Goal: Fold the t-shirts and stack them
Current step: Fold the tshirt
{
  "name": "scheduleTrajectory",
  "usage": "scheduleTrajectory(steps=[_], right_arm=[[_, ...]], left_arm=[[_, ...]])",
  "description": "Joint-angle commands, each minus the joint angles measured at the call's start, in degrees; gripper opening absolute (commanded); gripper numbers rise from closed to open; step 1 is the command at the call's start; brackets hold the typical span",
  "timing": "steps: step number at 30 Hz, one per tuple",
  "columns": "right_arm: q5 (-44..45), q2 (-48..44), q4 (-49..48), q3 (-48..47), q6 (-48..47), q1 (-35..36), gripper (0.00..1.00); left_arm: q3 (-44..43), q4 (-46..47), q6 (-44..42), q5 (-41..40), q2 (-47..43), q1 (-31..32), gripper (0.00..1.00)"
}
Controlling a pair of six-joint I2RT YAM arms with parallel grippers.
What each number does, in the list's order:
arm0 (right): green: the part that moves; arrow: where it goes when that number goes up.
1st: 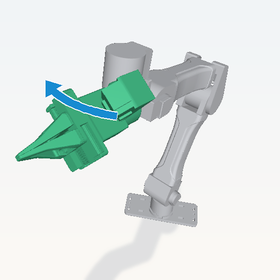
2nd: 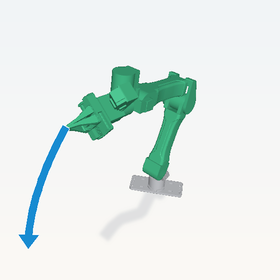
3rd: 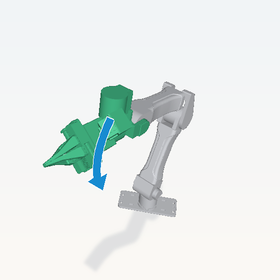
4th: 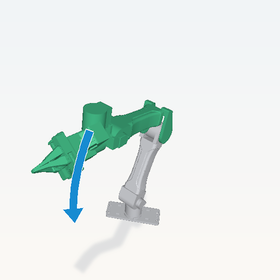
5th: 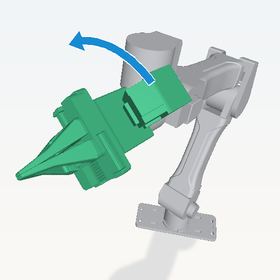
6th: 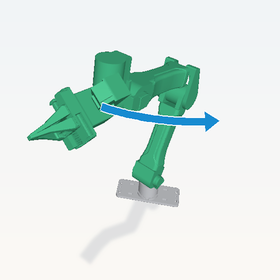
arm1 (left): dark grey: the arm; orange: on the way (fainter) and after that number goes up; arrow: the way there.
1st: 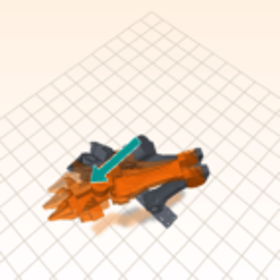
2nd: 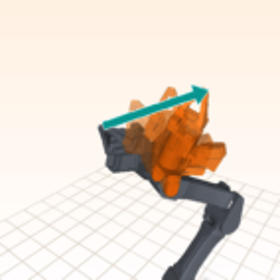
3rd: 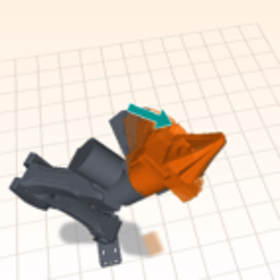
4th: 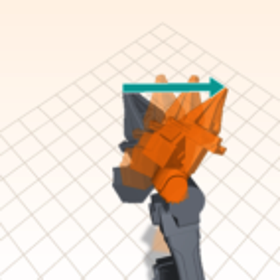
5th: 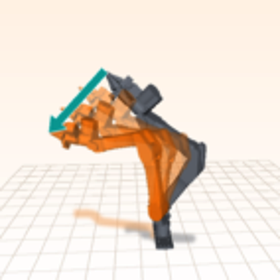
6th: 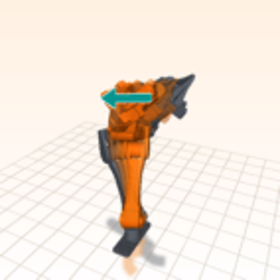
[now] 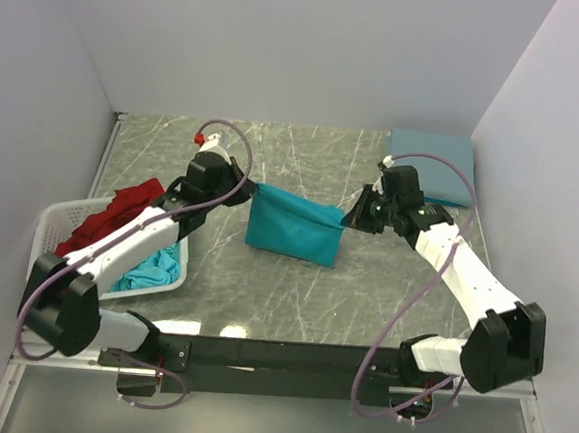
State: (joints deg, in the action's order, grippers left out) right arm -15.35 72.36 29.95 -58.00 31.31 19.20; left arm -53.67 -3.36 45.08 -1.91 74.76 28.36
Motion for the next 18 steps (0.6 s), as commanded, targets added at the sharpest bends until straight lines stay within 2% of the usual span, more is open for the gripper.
scheduleTrajectory(steps=[1,6,18], right_arm=[[-2.1,3.7,-1.7,-4.1,-2.4,-2.4,0.00],[-4.4,9.3,-3.2,-7.2,-2.8,-4.9,0.00],[-7.1,26.1,-5.8,-14.6,-2.1,-8.7,0.00]], left_arm=[[-4.1,4.8,-2.4,1.3,3.5,-2.4,0.00],[-8.4,6.4,-3.2,4.4,11.2,-5.4,0.01],[-19.6,7.4,-5.0,13.0,29.3,-8.0,0.01]])
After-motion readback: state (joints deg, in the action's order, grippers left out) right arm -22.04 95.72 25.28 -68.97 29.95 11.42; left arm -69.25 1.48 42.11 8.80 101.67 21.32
